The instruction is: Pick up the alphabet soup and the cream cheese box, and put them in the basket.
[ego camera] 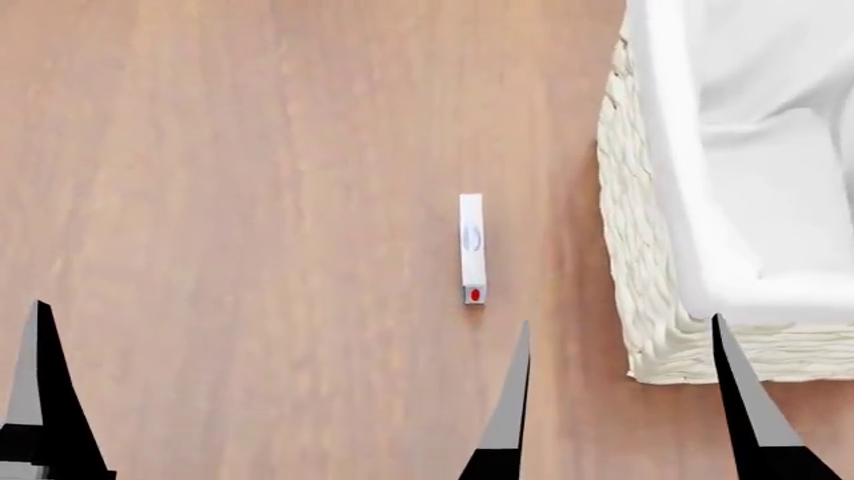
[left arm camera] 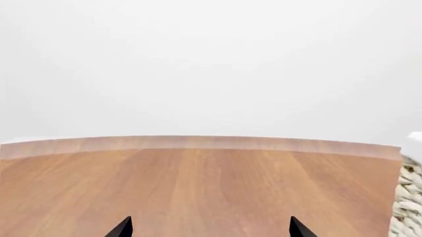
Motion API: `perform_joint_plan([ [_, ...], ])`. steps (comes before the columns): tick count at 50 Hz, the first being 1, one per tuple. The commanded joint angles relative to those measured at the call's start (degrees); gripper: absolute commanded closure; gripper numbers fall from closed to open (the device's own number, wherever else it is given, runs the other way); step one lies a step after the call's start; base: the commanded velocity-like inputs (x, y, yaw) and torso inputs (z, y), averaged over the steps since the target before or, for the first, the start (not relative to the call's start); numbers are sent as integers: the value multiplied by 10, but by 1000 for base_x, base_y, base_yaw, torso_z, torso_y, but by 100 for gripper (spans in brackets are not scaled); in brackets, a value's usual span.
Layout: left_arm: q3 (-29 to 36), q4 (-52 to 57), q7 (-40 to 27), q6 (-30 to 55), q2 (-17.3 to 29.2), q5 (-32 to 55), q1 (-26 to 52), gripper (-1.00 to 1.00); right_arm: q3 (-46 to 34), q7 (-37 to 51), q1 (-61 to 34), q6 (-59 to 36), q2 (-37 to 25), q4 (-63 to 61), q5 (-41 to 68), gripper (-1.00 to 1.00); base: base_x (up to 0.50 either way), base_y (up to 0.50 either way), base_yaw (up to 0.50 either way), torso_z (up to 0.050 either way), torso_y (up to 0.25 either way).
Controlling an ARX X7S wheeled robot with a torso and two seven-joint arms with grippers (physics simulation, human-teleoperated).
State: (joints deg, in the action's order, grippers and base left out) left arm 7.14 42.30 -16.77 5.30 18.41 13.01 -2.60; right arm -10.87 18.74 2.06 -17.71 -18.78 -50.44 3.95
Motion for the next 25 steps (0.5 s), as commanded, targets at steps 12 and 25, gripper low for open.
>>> perform_joint_plan([
  [12,2,-5,1,-26,4,7,-7,-100,1,4,-7,-19,-3,-13,20,-100,0,0,-23,0,-13],
  [25,7,-7,-2,-26,5,7,-4,-100,0,8,2,-7,-8,-5,19,-100,0,0,-242,0,0],
])
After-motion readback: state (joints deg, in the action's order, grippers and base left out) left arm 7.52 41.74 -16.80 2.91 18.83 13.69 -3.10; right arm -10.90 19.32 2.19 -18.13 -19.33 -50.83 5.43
